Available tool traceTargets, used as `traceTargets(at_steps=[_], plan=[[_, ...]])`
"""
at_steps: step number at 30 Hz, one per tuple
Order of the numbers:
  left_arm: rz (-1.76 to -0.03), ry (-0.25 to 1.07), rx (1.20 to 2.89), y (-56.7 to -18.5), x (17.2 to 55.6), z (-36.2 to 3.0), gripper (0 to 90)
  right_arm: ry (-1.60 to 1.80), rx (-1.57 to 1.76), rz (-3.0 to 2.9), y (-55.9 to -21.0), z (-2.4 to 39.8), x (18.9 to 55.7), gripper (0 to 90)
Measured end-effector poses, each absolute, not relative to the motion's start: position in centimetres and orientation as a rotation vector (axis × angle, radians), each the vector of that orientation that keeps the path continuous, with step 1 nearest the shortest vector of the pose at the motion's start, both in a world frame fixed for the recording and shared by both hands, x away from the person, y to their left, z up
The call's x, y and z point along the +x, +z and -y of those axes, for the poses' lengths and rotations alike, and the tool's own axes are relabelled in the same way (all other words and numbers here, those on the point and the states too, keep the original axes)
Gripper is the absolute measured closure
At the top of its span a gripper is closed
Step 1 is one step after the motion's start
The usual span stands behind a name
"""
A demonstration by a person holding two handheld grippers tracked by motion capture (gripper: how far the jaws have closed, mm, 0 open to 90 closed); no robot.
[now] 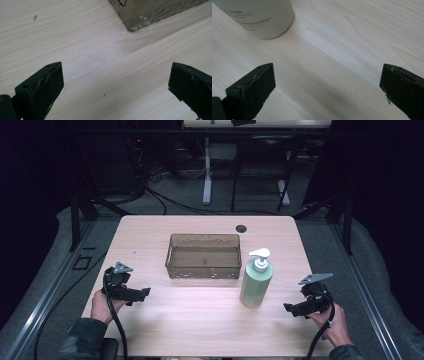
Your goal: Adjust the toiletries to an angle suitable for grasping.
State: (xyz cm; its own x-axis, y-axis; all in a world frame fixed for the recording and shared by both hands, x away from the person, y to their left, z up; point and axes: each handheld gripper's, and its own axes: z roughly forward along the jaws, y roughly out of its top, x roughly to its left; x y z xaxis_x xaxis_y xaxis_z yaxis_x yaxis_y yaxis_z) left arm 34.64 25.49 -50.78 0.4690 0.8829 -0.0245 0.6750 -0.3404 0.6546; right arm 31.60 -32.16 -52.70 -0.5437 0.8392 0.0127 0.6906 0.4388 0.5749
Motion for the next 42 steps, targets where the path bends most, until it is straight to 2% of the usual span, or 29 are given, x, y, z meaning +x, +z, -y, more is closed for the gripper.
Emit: traceTargets(at_steps=[11, 42], plan=[[-1.3, 0.445, 2.117, -50.7, 34.7, -25.8, 0.1, 0.859, 1.255, -2.434, -51.8, 31.3, 31.7, 0.0], [-1.278, 0.424, 2.132, -50.9, 35.0, -25.4, 0.0, 1.225, 0.99, -2.404, -47.9, 24.9, 33.1, 0.0]])
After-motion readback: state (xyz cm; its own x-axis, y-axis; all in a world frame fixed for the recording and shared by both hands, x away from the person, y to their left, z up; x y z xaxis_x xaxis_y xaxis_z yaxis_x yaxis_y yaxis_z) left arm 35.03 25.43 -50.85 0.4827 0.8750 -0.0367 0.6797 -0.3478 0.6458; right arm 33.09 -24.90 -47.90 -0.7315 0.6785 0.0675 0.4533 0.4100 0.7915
